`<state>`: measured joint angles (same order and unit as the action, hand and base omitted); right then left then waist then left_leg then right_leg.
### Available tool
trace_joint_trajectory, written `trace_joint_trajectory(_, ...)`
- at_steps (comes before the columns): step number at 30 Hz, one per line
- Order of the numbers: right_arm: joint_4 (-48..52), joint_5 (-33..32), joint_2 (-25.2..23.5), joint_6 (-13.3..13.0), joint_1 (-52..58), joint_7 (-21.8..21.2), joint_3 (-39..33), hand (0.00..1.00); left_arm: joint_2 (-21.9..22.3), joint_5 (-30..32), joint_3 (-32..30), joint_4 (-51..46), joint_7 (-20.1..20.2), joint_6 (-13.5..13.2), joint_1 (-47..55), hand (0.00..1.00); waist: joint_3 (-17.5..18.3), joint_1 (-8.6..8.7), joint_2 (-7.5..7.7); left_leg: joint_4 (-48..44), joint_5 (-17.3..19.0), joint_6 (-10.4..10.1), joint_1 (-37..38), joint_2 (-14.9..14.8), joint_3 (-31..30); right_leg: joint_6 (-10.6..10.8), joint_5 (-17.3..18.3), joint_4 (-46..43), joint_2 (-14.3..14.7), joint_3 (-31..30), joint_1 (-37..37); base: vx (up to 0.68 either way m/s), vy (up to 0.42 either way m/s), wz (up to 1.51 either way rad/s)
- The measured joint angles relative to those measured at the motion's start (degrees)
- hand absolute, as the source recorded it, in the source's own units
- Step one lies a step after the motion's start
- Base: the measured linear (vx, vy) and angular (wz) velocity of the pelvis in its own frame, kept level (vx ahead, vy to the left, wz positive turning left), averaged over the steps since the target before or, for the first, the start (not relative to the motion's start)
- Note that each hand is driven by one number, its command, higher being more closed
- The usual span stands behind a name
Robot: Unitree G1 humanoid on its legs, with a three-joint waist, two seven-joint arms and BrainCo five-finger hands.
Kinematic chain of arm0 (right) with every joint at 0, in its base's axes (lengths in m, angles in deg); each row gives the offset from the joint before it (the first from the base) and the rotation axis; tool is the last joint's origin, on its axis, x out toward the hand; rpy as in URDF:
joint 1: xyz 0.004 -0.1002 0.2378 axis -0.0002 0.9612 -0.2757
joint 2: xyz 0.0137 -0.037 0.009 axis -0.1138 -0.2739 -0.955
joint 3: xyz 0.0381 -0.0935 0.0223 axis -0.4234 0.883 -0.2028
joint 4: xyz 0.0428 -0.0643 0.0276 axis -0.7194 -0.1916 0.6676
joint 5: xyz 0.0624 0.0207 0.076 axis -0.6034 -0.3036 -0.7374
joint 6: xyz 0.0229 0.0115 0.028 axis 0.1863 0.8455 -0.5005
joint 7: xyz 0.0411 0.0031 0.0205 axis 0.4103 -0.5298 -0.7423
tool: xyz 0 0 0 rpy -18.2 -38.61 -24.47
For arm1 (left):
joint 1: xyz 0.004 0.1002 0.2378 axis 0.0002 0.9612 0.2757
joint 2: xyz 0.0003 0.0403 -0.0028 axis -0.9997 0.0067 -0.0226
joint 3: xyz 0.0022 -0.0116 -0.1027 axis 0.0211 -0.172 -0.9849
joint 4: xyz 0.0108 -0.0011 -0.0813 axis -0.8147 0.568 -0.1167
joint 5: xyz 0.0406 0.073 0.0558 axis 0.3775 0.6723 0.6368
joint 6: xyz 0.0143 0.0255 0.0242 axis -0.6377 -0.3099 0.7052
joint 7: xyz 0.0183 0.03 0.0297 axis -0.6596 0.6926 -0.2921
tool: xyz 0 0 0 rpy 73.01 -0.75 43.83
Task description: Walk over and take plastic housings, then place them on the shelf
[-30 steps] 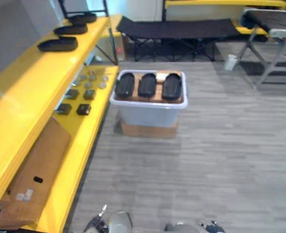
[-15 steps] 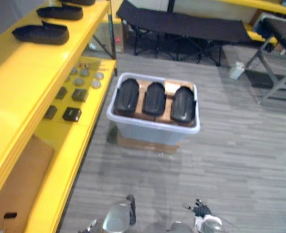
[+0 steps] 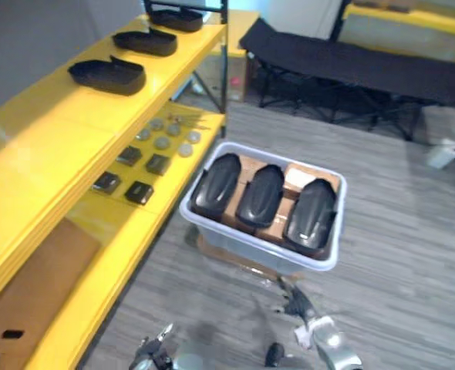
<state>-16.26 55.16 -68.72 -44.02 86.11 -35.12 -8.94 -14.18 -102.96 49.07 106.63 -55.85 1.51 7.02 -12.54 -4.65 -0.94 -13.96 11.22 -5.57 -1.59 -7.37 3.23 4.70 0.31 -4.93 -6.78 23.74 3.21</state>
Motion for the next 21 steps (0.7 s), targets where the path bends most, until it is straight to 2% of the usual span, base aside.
trace_joint_trajectory(2,10.05,-1.67,0.06,-2.04,-0.46,-0.65,1.53,0.00,-1.10,1.62,-0.12,0.17,0.08,-0.19,1.16,0.00,-0.41,-0.49,1.00,2.02,-1.06,0.22,0.57,0.36,0.50,0.00,0.00,0.89,-0.16,-0.20,-0.05,0.02,-0.026,0.06)
trace_joint_trajectory(4,18.01,-5.62,-0.28,-3.88,-2.71,1.31,0.07,0.00,-2.54,5.78,0.00,0.30,0.07,-0.92,2.72,0.00,-0.53,-0.49,3.13,2.91,-1.51,0.28,0.47,0.70,0.63,0.12,-0.08,1.39,-0.35,-0.28,-0.32,0.01,0.023,0.00)
trace_joint_trajectory(5,21.80,-8.90,-0.49,-4.25,-5.51,3.94,-3.47,0.00,-3.33,7.46,0.07,0.30,0.04,-1.29,3.69,0.00,-0.22,-0.70,4.77,3.25,-1.55,0.30,0.50,0.90,0.78,0.22,-0.15,1.74,-0.42,-0.48,-0.35,0.03,0.068,-0.06)
trace_joint_trajectory(6,23.28,-12.84,-0.89,-4.30,-9.25,7.46,-8.52,0.00,-4.12,8.76,0.20,0.29,0.08,-1.92,4.06,0.00,0.18,-0.80,5.55,3.32,-1.50,0.36,0.51,1.04,1.34,0.28,-0.32,1.97,-0.54,-0.88,-0.56,0.04,0.067,-0.11)
trace_joint_trajectory(8,23.34,-15.94,-0.97,-3.98,-15.00,13.82,-15.17,0.00,-4.38,9.94,0.18,0.06,0.23,-2.62,4.60,0.00,0.72,-0.90,6.39,2.62,-1.41,0.46,0.62,1.22,2.28,0.23,-0.83,2.08,-0.68,-1.82,-0.63,0.04,0.085,-0.14)
trace_joint_trajectory(9,23.15,-16.32,-0.72,-2.81,-19.95,20.29,-21.37,0.00,-4.33,10.91,0.49,-0.95,0.76,-2.97,4.14,0.00,0.64,-0.75,6.26,1.32,-1.40,0.45,0.33,1.47,3.51,0.20,-1.25,2.09,-1.15,-1.99,-0.69,0.02,0.094,-0.10)
trace_joint_trajectory(10,23.01,-16.11,-0.40,-2.10,-21.50,23.10,-23.18,0.00,-4.29,11.11,0.70,-1.65,0.92,-3.02,3.88,0.00,0.51,-0.75,6.07,1.18,-1.40,0.45,0.39,1.60,3.81,0.29,-1.40,2.10,-1.33,-2.21,-0.71,-0.02,0.091,-0.08)
trace_joint_trajectory(11,22.76,-15.47,0.67,-0.48,-23.80,28.16,-25.90,0.00,-4.14,11.19,1.27,-3.01,1.33,-3.24,3.04,0.00,-0.05,-0.68,5.22,0.74,-1.38,0.45,0.29,1.90,3.98,0.49,-1.65,2.06,-1.70,-2.56,-0.76,-0.03,0.066,-0.10)
trace_joint_trajectory(13,21.28,-15.35,3.21,1.70,-25.46,33.20,-29.16,0.00,-4.10,10.93,2.39,-4.84,1.79,-4.23,1.71,0.00,-1.09,-0.55,4.21,-0.74,-0.89,1.12,-0.82,2.04,4.88,0.56,-1.73,1.50,-2.08,-3.44,-1.80,-0.09,0.085,-0.14)
trace_joint_trajectory(14,20.28,-15.43,4.63,2.79,-25.43,36.03,-32.12,0.00,-3.66,10.51,2.62,-5.80,1.87,-5.19,0.85,0.00,-2.29,-0.45,2.82,-1.54,-0.07,1.97,-2.48,1.99,5.09,0.57,-1.73,1.20,-2.13,-3.59,-3.00,-0.17,0.108,-0.11)
trace_joint_trajectory(15,19.03,-15.83,5.40,3.58,-25.34,37.83,-35.53,0.00,-3.46,10.42,2.89,-7.32,1.95,-6.11,0.44,0.00,-3.95,0.25,2.01,-2.58,0.20,2.37,-4.28,1.95,5.13,0.62,-2.04,0.95,-2.21,-3.76,-4.62,-0.17,0.086,-0.05)
trace_joint_trajectory(16,18.35,-15.87,5.63,4.22,-25.17,38.39,-37.05,0.00,-3.48,10.39,2.88,-7.95,1.97,-6.46,0.40,0.00,-4.78,0.52,1.86,-2.90,0.30,2.54,-5.14,1.93,5.22,0.60,-2.23,0.81,-2.20,-3.92,-5.49,-0.11,0.046,-0.08)
trace_joint_trajectory(17,17.70,-16.24,5.78,5.59,-24.65,38.85,-39.11,0.00,-3.70,10.36,2.86,-8.73,1.96,-6.95,0.29,0.00,-6.20,0.88,1.87,-3.55,0.30,2.56,-6.52,1.84,5.37,0.49,-2.67,0.77,-2.16,-4.22,-6.57,-0.09,0.026,-0.17)
trace_joint_trajectory(19,15.87,-17.58,6.07,7.28,-22.99,39.52,-42.25,0.00,-4.35,10.47,2.62,-8.90,1.84,-7.12,0.10,0.00,-8.33,1.16,2.83,-5.03,0.56,2.85,-8.98,1.26,5.70,0.38,-3.30,0.69,-1.78,-5.02,-9.05,-0.08,0.011,-0.21)
trace_joint_trajectory(21,13.45,-20.79,6.39,8.55,-21.05,39.14,-44.25,0.00,-5.00,10.45,2.22,-9.24,1.50,-7.07,-0.26,0.00,-11.22,1.27,5.12,-8.64,1.74,2.71,-12.52,-0.21,6.45,-0.14,-4.16,0.52,-0.59,-6.06,-11.69,-0.06,-0.010,-0.27)
